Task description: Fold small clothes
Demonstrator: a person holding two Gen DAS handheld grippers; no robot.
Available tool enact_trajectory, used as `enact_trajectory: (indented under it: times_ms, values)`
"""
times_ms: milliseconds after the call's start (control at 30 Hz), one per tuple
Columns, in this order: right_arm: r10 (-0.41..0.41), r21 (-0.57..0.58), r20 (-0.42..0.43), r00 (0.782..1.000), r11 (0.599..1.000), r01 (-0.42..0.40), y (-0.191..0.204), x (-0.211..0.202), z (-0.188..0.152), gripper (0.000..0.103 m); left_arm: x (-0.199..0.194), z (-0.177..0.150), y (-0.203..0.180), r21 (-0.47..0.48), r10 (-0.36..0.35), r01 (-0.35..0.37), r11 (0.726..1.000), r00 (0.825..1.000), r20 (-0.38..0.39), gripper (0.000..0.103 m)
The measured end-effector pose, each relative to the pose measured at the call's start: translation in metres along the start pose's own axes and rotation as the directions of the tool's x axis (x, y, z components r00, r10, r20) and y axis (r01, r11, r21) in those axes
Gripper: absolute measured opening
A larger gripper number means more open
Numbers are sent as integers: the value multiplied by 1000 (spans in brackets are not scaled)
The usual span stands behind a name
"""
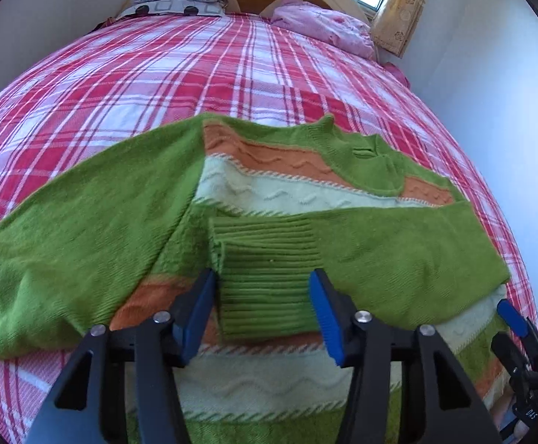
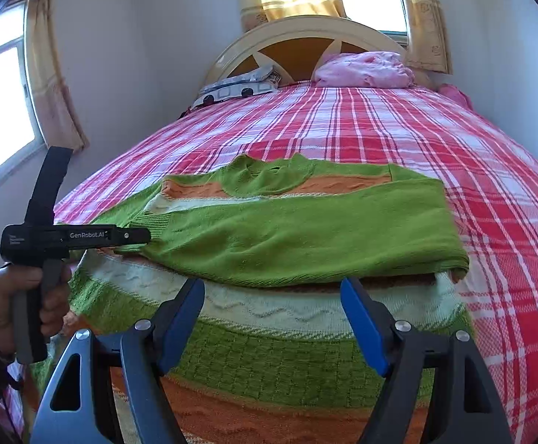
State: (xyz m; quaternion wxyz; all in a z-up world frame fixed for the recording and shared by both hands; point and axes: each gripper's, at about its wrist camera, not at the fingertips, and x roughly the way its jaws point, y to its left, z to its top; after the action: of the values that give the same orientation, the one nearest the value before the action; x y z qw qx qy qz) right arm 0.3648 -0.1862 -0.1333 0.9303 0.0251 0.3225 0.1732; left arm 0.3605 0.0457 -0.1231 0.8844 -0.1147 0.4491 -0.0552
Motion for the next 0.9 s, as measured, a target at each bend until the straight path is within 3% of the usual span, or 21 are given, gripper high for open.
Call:
enact_trajectory:
  times_ms: [133, 167, 200, 267, 300, 567, 900]
  values:
    - [7, 11, -14, 1000, 1000, -7, -2, 3, -2, 77, 10, 3, -3, -9, -7, 7, 1000, 1000, -2, 51]
    - [7, 9, -16, 1000, 1000, -7, -2, 3, -2, 77, 10, 3, -4, -11, -4, 4, 1000, 1000, 2, 35]
    - [8, 6, -19, 1000, 1000, -8, -1, 4, -2, 77, 9, 3, -5, -14, -13, 13, 1000, 1000, 4, 26]
    - [6, 1, -23, 1000, 1000, -6, 0, 5, -3, 77, 6, 3, -6, -14, -11, 11, 1000, 1000, 22, 11]
    - [4, -2, -22, 1000, 1000, -4, 1, 5, -3, 77, 5, 4, -5, -13, -18, 18, 1000, 1000, 24, 9]
    - [-8, -33, 1, 1000, 999, 8, 6, 2, -5, 78, -25, 9, 2, -24, -74, 76, 997, 995, 70, 7]
    - [-24, -70, -8, 1000, 997, 24, 11, 5, -5, 79, -51, 16, 30, -54, -32, 40, 998, 990, 134, 7]
